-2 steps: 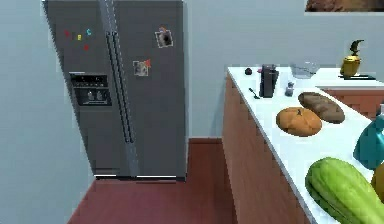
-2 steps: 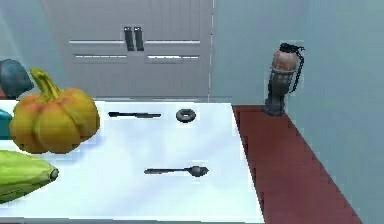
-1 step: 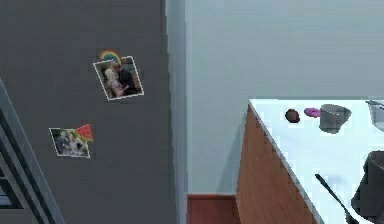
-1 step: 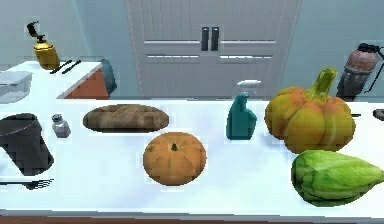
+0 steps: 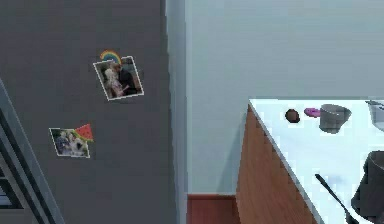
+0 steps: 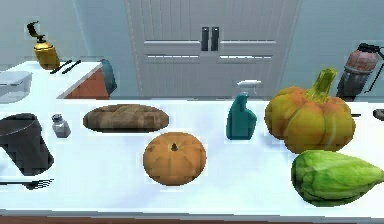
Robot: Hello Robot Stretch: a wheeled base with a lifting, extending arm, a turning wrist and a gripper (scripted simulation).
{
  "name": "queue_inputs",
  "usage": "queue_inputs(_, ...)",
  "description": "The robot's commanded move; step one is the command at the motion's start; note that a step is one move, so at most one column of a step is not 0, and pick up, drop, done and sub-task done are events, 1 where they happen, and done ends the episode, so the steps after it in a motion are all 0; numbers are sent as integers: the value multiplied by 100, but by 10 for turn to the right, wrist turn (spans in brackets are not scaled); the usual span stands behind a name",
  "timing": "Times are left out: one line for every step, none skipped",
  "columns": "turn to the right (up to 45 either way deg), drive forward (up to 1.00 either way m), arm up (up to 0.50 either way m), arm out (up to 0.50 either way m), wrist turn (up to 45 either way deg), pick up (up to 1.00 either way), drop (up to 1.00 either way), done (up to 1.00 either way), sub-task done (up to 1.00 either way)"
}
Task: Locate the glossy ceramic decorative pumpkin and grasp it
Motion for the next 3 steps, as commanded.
queue_inputs(0,0,38,0,0,0,0,0,0)
queue_inputs(0,0,0,8,0,0,0,0,0)
queue_inputs(0,0,0,0,450,0,0,0,0)
